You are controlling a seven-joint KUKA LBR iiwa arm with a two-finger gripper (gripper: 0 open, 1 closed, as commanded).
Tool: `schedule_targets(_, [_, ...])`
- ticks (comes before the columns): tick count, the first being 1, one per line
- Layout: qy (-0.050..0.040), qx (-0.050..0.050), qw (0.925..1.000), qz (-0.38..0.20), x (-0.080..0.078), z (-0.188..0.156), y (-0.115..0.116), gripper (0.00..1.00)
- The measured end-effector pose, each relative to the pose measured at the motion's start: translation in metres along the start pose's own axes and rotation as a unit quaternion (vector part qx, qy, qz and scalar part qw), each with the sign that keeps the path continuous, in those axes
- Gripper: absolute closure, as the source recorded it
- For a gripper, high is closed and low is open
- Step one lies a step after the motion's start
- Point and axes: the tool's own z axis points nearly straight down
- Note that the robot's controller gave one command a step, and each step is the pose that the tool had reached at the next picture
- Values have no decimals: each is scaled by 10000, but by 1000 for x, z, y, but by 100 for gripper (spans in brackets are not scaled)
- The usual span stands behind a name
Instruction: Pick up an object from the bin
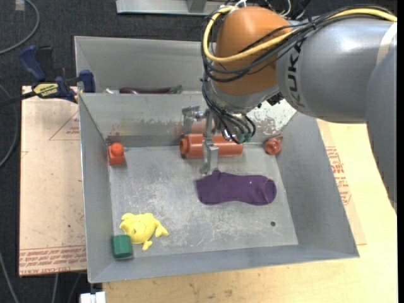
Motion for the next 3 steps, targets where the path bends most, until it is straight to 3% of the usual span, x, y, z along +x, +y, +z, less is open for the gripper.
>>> schedule_targets(1, [14,23,10000,-7,5,21,-25,0])
schedule_targets(2, [-18,7,9997,-228,35,53,-45,0])
schedule_targets(3, [4,8,10000,18,45,67,-53,0])
